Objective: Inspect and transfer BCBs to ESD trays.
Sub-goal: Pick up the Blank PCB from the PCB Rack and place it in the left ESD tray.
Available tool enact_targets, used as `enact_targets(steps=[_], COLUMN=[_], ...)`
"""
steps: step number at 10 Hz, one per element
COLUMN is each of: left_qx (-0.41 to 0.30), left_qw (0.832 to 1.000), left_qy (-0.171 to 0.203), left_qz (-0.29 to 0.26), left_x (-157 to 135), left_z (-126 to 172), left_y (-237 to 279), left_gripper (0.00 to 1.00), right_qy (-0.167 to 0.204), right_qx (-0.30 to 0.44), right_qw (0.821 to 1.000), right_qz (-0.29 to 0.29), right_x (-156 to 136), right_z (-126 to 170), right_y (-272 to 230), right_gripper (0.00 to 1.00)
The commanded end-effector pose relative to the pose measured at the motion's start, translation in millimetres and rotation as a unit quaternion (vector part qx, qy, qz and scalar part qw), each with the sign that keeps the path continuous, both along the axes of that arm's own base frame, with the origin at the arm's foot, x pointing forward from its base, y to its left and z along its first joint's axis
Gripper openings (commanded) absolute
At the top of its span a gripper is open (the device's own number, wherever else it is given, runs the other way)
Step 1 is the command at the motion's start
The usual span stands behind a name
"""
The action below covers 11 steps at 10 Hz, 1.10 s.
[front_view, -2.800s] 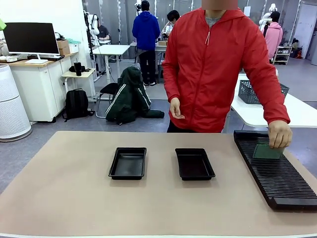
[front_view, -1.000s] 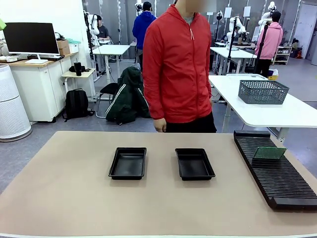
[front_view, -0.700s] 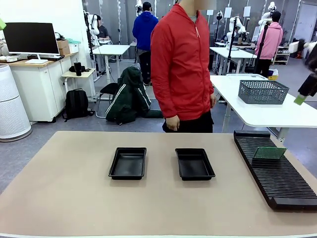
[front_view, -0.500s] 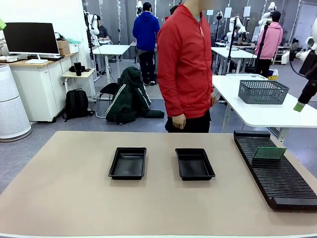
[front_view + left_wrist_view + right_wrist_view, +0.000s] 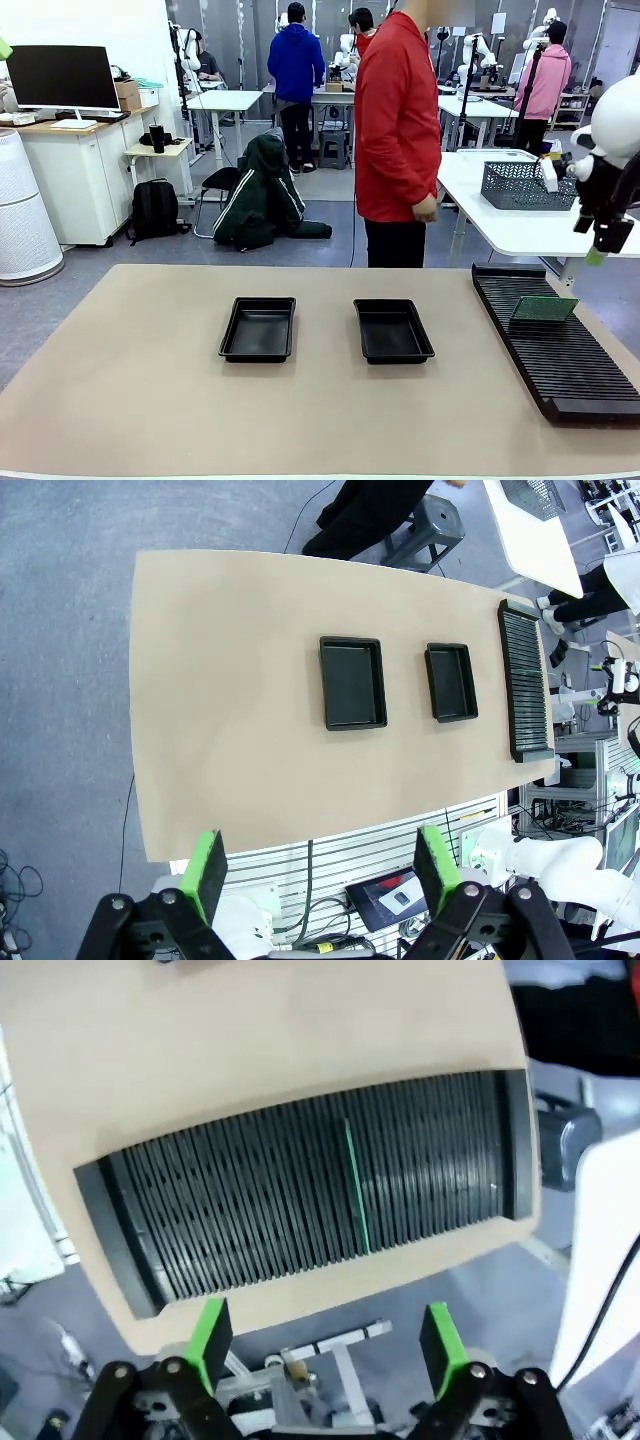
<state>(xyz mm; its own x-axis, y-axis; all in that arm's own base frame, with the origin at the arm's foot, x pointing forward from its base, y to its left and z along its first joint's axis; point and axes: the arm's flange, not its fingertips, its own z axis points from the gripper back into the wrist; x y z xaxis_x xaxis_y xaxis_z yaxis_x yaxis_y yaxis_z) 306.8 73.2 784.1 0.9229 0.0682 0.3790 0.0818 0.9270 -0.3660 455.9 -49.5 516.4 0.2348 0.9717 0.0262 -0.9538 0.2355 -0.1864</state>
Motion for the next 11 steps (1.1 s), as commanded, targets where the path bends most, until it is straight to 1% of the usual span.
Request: enact_targets(steps=[1, 2, 3, 4, 9, 11], left_qx=[-0.001, -0.001, -0.001, -0.001, -0.001, -0.001], left_qw=[1.000, 1.000, 1.000, 1.000, 1.000, 1.000], left_qy=[0.000, 0.000, 0.000, 0.000, 0.000, 0.000], left_qz=[0.000, 0.000, 0.000, 0.000, 0.000, 0.000], left_x=[-1.2, -1.2, -1.2, -1.2, -1.2, -1.2], left_z=[-1.3, -1.3, -1.3, -1.3, -1.3, -1.3], left_y=[0.8, 0.8, 0.8, 0.8, 0.8, 0.8], left_gripper=[1.00, 1.00, 1.00, 1.00, 1.00, 1.00], right_qy=[0.012, 0.010, 0.007, 0.014, -0.014, -0.022], right_qx=[-0.005, -0.008, 0.005, 0.011, 0.003, 0.000], right_qw=[0.999, 0.998, 0.996, 0.996, 0.995, 0.994], right_qz=[0.044, 0.067, 0.084, 0.089, 0.103, 0.105], right_x=[14.8, 18.0, 24.4, 32.2, 52.3, 53.0], right_z=[-24.6, -40.3, -55.7, -71.7, -133.8, -148.6], right_y=[-9.7, -12.6, -17.0, -19.9, -17.8, -16.1], right_gripper=[1.00, 1.00, 1.00, 1.00, 1.00, 1.00])
